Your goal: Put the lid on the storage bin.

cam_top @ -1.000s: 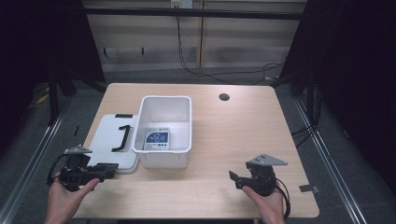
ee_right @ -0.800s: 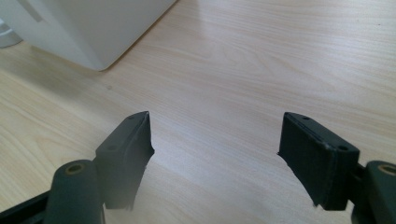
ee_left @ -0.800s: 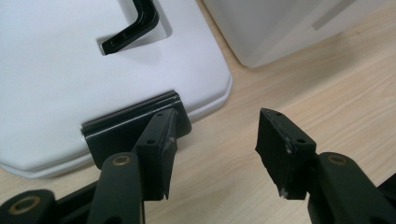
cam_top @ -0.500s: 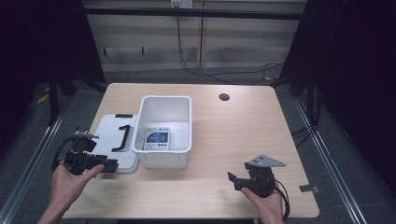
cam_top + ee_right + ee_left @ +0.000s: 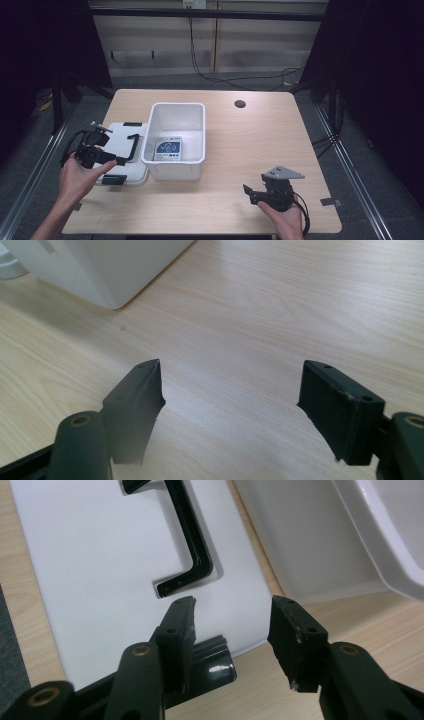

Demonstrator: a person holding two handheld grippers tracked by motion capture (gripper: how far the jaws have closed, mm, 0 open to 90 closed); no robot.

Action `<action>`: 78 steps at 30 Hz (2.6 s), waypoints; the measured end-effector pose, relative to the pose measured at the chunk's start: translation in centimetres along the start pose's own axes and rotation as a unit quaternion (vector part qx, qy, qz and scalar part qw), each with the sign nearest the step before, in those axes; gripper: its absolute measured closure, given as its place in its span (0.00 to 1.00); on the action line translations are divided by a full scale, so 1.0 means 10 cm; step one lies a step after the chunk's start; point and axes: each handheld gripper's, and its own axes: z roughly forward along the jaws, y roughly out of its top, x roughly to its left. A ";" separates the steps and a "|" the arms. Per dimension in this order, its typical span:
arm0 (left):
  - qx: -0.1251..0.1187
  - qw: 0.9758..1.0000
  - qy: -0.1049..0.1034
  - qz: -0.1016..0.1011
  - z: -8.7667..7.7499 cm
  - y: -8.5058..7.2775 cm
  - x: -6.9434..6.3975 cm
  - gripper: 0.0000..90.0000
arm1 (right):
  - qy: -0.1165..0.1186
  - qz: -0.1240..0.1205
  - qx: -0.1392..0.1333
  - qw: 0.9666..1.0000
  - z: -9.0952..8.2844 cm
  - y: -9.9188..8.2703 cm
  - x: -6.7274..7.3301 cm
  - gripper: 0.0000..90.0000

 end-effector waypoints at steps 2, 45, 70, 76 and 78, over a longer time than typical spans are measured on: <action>0.015 1.000 0.004 -0.001 0.02 0.06 0.00 0.57 | 0.000 0.000 0.001 1.000 0.00 0.00 0.00 0.28; 0.173 0.980 0.081 -0.056 0.77 0.94 0.08 0.56 | 0.011 0.004 0.011 1.000 0.01 -0.02 0.01 0.28; 0.201 0.975 0.073 -0.063 0.93 0.97 0.08 0.81 | 0.016 0.001 0.015 1.000 0.02 -0.03 0.01 0.27; 0.190 0.977 0.062 -0.074 0.83 0.96 0.15 0.82 | 0.016 0.006 0.017 1.000 0.03 -0.02 0.02 0.27; 0.185 0.977 0.059 -0.082 0.78 0.96 0.18 0.83 | 0.016 0.003 0.017 1.000 0.03 -0.02 0.02 0.27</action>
